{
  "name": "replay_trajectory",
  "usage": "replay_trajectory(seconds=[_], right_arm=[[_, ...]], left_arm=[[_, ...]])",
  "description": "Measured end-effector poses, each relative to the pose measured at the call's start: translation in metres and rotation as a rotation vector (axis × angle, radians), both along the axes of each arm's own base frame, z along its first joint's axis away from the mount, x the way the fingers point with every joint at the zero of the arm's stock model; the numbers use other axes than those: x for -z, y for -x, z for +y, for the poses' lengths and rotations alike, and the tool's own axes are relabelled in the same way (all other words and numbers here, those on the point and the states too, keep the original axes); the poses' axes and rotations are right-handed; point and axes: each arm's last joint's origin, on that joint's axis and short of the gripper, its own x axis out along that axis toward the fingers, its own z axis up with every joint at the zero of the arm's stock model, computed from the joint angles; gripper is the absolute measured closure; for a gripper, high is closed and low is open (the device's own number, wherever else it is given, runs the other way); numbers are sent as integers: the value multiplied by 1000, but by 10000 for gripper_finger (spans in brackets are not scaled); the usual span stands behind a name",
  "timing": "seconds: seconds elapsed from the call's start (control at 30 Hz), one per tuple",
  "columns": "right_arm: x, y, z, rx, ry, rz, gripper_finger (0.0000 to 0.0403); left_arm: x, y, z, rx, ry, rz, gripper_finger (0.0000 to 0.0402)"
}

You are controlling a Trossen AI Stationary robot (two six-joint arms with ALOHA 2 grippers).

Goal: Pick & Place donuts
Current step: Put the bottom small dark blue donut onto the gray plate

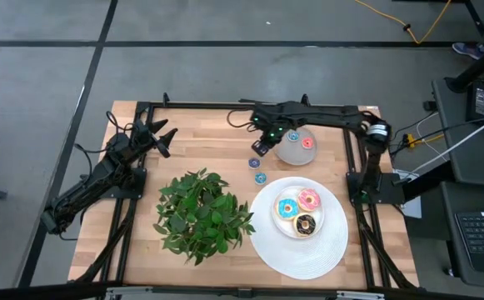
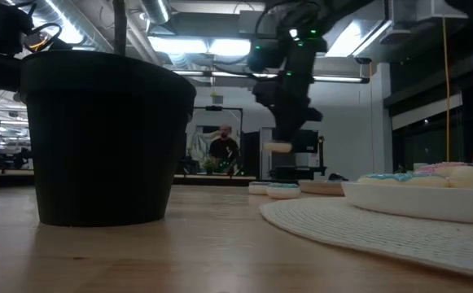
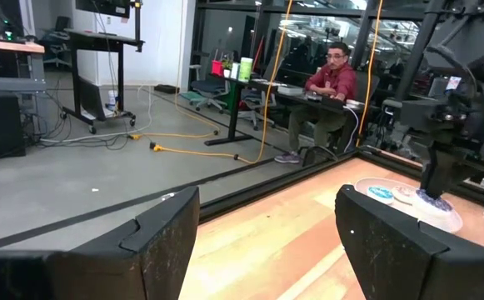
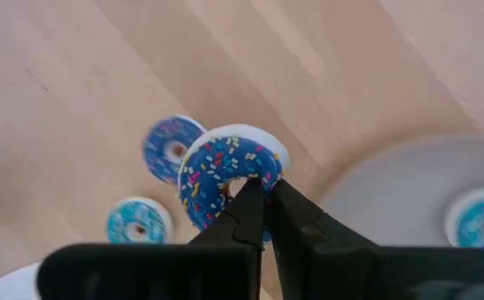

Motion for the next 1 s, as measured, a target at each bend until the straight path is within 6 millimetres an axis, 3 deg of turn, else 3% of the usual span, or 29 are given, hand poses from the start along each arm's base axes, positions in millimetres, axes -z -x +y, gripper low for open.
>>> replay_trajectory(seconds=[0.43, 1.0], right_arm=[[19, 54, -7, 201, -18, 17, 383], [48, 77, -27, 301, 44, 44, 383]], left_arm=[[0, 0, 0, 0, 0, 1, 131], [0, 0, 0, -1, 0, 0, 131]])
